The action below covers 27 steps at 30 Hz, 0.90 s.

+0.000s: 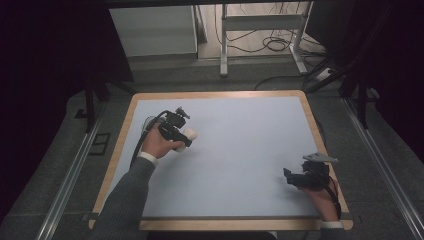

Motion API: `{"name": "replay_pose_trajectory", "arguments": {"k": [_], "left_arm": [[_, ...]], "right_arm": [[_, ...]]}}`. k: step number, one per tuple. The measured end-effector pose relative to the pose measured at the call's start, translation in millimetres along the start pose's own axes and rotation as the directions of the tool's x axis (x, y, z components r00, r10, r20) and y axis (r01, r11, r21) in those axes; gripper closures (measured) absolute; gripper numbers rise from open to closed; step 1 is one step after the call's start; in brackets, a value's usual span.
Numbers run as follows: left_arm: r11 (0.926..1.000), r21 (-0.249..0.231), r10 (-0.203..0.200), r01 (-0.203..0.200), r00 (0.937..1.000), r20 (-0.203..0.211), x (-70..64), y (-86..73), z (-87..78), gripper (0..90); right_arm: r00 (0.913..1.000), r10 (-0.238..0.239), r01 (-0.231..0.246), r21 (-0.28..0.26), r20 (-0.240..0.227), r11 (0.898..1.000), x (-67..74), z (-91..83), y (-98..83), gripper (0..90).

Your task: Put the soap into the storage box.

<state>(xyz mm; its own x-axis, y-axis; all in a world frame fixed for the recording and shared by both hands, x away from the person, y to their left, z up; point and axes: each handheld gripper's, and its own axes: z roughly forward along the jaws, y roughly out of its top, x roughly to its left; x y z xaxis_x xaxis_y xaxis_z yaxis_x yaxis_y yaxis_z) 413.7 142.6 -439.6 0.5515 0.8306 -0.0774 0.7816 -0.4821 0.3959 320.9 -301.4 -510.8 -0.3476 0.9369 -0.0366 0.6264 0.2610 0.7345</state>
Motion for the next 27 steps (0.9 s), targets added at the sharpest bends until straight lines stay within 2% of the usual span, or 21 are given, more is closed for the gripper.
{"name": "replay_pose_trajectory", "arguments": {"k": [7,15,22,25,27], "left_arm": [[0.9996,0.005,-0.027,0.027,0.9996,-0.013,13.1,-1.6,-1.2,49.5],[0.9968,-0.008,-0.080,0.080,0.9964,-0.027,32.6,-6.0,-6.4,49.5],[0.9946,-0.016,-0.103,0.103,0.9942,-0.030,41.3,-7.8,-6.2,49.5],[0.9917,-0.020,-0.128,0.127,0.9914,-0.029,47.2,-8.5,-5.4,49.5],[0.9921,-0.019,-0.125,0.124,0.9916,-0.034,49.0,-8.6,-4.9,49.5]], "right_arm": [[1.0000,0.005,-0.005,-0.003,0.002,1.000,-0.5,-0.5,-0.2,6.6],[1.0000,0.004,-0.004,-0.001,0.005,1.000,-0.8,-0.4,-0.3,6.6],[1.0000,0.000,0.000,0.003,0.006,1.000,-0.4,0.5,-0.6,6.6],[1.0000,0.001,-0.001,0.003,0.005,1.000,-1.2,0.4,-0.8,6.6],[1.0000,0.003,-0.003,0.004,0.005,1.000,-1.3,0.7,-1.0,6.6]]}}
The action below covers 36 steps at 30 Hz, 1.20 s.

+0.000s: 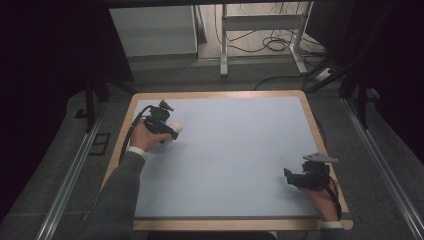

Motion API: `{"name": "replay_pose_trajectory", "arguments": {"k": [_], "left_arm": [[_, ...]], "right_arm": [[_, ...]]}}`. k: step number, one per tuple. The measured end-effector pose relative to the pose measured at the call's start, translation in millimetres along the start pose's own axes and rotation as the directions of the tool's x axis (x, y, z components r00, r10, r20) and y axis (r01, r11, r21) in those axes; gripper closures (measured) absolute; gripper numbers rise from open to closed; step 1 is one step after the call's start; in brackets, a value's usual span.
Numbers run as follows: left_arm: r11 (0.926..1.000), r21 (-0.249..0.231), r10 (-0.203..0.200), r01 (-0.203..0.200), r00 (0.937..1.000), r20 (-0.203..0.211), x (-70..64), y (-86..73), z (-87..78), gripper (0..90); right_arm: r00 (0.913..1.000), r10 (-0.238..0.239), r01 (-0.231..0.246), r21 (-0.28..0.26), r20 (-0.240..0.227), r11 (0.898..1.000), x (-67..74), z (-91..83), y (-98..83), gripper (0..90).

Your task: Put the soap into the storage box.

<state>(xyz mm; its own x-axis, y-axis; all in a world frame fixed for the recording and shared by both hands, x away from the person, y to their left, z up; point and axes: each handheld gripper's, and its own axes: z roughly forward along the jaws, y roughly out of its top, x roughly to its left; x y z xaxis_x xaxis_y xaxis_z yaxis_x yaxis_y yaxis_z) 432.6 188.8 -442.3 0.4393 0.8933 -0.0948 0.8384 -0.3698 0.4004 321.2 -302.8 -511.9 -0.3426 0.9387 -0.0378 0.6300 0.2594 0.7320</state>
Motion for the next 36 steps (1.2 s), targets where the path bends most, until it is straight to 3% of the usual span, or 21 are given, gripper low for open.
{"name": "replay_pose_trajectory", "arguments": {"k": [12,15,23,29,36], "left_arm": [[0.9987,0.014,-0.048,0.048,0.9987,-0.014,23.7,-0.4,4.2,49.5],[0.9971,-0.019,-0.074,0.074,0.9969,-0.026,28.2,-2.2,4.5,49.4],[0.9949,-0.025,-0.098,0.098,0.9948,-0.025,37.0,-4.2,4.9,49.5],[0.9903,-0.034,-0.135,0.135,0.9906,-0.018,47.9,-5.5,3.2,49.4],[0.9848,-0.044,-0.170,0.168,0.9842,-0.049,58.9,-6.8,5.0,49.5]], "right_arm": [[1.0000,0.000,0.000,0.007,0.003,1.000,-1.0,1.3,-0.8,6.6],[1.0000,-0.002,0.001,0.007,0.004,1.000,-0.8,1.0,-0.7,6.6],[1.0000,0.002,-0.002,0.007,0.005,1.000,-1.5,0.9,-0.9,6.6],[1.0000,-0.002,0.002,0.008,0.007,1.000,-1.8,1.1,-1.2,6.6],[1.0000,-0.001,0.000,0.006,0.007,1.000,-2.1,0.8,-1.2,6.6]]}}
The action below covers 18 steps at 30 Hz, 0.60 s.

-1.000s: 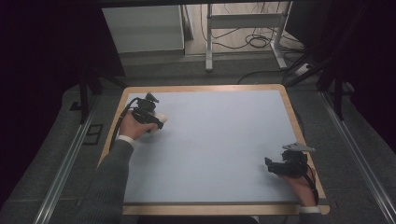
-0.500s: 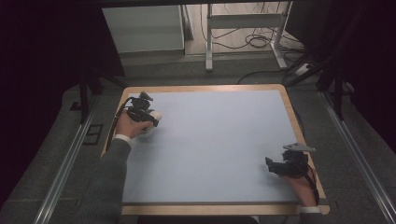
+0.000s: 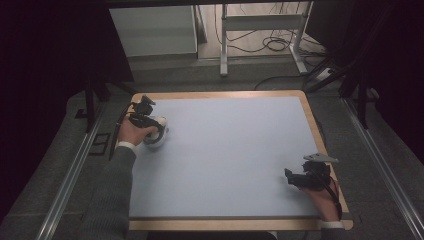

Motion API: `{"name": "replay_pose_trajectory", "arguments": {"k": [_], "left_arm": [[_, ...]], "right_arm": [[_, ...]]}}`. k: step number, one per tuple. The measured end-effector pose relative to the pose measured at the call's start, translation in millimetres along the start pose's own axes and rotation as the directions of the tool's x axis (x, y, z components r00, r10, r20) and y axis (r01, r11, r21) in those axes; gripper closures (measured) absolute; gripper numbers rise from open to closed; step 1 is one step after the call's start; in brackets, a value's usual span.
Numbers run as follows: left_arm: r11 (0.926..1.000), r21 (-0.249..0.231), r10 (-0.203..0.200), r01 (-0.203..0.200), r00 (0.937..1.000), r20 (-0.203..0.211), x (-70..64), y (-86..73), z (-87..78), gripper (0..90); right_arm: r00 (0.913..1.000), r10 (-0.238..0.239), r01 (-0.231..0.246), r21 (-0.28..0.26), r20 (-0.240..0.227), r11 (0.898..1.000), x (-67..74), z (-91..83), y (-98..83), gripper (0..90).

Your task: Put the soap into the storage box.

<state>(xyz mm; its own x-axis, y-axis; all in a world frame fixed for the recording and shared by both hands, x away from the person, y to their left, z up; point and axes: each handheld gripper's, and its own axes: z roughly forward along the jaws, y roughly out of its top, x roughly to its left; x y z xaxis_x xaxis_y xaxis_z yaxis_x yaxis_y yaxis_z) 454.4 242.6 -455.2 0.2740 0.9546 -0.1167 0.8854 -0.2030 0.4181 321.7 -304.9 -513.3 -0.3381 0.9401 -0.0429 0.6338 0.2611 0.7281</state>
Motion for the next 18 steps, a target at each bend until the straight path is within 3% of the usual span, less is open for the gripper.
{"name": "replay_pose_trajectory", "arguments": {"k": [12,15,18], "left_arm": [[0.9996,0.005,-0.029,0.029,0.9993,-0.024,4.4,-3.3,13.2,49.3],[0.9989,-0.033,-0.033,0.033,0.9993,-0.016,2.2,-4.5,10.1,46.5],[0.9965,-0.083,-0.006,0.006,1.0000,-0.004,-8.1,-3.4,-3.9,39.6]], "right_arm": [[1.0000,0.000,0.000,0.002,0.007,1.000,-0.5,0.4,-0.4,6.6],[1.0000,-0.001,0.001,0.004,0.008,1.000,-0.2,0.8,-0.5,6.6],[1.0000,-0.003,0.003,0.004,0.006,1.000,0.4,1.2,-0.4,6.6]]}}
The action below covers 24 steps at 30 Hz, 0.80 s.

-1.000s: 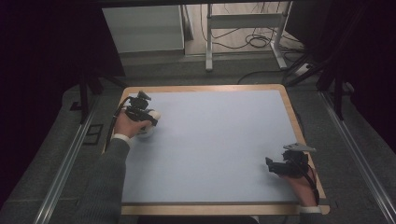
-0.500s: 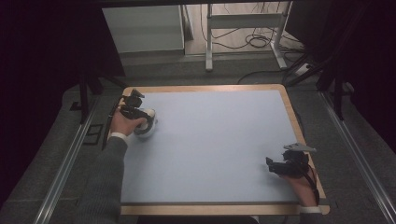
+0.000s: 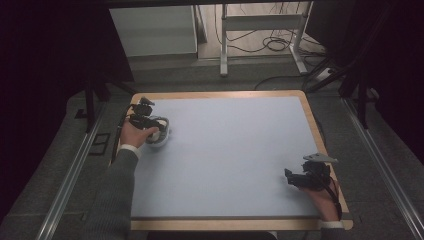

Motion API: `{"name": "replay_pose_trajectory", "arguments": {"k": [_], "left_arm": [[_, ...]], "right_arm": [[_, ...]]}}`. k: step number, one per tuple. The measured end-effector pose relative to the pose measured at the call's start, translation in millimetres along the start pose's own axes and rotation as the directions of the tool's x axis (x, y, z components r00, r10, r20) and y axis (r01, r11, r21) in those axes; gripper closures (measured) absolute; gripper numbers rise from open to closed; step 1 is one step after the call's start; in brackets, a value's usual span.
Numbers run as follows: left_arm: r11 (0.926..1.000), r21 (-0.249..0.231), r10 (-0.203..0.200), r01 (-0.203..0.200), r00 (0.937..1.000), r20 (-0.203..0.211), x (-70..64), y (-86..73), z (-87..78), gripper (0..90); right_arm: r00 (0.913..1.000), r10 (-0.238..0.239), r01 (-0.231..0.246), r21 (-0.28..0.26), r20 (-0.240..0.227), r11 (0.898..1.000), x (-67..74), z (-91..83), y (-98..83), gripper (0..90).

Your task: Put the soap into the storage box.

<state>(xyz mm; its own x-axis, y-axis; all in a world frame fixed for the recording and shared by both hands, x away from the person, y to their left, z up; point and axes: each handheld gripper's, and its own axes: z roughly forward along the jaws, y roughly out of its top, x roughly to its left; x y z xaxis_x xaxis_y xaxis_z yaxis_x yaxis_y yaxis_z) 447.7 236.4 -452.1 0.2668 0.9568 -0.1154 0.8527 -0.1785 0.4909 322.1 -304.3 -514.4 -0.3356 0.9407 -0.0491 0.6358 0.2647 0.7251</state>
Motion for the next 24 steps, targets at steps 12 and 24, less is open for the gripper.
{"name": "replay_pose_trajectory", "arguments": {"k": [12,24], "left_arm": [[0.9907,-0.071,0.124,-0.117,0.9864,0.108,-27.9,-17.6,-19.7,28.1],[0.9664,-0.114,0.244,-0.231,0.9622,0.121,-57.1,-67.6,-15.1,26.4]], "right_arm": [[1.0000,-0.002,0.002,-0.017,0.006,1.000,2.7,-4.2,-0.2,6.6],[1.0000,0.000,0.000,-0.050,0.009,0.999,2.7,-10.6,-1.2,6.8]]}}
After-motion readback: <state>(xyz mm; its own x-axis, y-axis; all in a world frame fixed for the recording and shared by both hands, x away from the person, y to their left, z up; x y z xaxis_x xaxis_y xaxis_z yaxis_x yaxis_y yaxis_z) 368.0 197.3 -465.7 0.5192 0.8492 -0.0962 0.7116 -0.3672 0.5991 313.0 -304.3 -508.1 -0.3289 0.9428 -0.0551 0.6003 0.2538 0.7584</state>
